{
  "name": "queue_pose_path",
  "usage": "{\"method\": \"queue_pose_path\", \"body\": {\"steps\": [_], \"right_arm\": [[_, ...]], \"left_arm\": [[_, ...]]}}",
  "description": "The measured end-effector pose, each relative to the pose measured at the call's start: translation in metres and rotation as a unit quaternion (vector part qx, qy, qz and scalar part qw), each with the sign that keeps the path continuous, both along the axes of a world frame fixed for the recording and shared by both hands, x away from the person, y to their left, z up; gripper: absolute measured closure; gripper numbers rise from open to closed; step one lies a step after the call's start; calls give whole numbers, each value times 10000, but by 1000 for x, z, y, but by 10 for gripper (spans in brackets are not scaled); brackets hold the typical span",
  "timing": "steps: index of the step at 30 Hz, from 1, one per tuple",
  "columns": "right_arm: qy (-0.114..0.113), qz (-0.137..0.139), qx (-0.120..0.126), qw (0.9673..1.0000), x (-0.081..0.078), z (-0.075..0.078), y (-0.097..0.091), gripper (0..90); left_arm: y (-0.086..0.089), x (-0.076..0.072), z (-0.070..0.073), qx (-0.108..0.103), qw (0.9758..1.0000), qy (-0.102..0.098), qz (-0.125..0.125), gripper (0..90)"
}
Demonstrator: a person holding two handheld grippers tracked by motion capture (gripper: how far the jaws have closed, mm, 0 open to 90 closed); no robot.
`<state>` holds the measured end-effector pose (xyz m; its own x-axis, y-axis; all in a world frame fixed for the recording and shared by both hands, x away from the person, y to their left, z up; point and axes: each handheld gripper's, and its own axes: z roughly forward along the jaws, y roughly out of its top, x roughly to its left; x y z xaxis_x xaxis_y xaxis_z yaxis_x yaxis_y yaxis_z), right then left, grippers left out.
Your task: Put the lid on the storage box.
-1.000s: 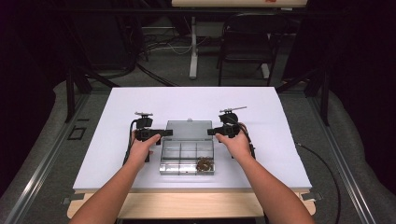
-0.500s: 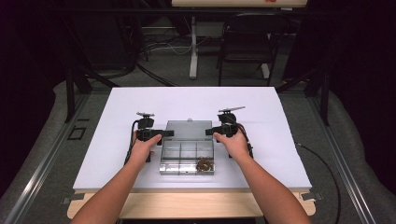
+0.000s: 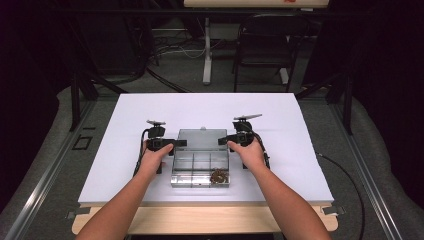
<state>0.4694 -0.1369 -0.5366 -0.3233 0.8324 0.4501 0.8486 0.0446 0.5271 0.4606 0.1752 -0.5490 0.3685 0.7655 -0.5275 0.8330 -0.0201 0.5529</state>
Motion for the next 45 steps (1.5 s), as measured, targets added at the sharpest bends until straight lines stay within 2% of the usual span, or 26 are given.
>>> {"method": "queue_pose_path", "body": {"steps": [8,14,19,25,29,34,36,45], "right_arm": [[29,-27,76,10000,2,-2,0,479],[147,-93,136,9998,2,-2,1,464],[295,-86,275,9991,4,-4,-1,464],[332,-107,290,9990,4,-4,-1,467],[324,-83,337,9989,4,-3,-1,474],[291,-49,230,9993,3,-1,0,475],[254,-103,246,9993,3,-1,1,476],[54,15,122,9999,2,2,2,485]], "left_arm": [[-1,1,-1,-61,10000,61,-22,429],[-2,3,-2,-111,9998,159,-70,423],[-3,3,-1,-107,9998,162,-48,418],[-3,3,-1,-91,9998,158,-55,421],[-3,3,0,-79,9999,115,-50,435],[-3,3,1,-70,9999,93,-47,442],[-3,3,1,-61,9999,91,-49,445],[-1,2,4,-57,10000,13,-37,462]]}}
